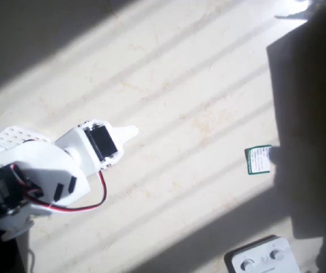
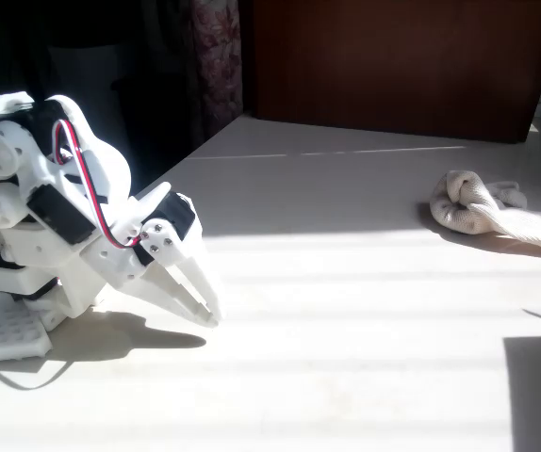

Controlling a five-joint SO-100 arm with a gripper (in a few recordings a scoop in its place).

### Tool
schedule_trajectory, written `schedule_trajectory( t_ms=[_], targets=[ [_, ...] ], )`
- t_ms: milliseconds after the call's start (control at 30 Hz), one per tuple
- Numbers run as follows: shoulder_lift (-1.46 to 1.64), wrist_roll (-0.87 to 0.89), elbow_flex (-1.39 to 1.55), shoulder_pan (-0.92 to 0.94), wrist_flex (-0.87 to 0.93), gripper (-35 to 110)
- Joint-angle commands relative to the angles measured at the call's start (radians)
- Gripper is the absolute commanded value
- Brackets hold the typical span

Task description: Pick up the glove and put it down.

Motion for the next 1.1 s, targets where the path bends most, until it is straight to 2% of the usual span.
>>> schedule_trajectory(
  t_ms=[0,533,933,1067],
  targets=[
    [0.008,-0.005,-0.048,-0.005,-0.009,2],
    [-0.078,0.008,-0.235,-0.005,-0.011,2],
    [-0.831,-0.003,-0.948,-0.021,-0.012,2],
    [-1.071,0.005,-1.21,-0.092,-0.012,2]
  ],
)
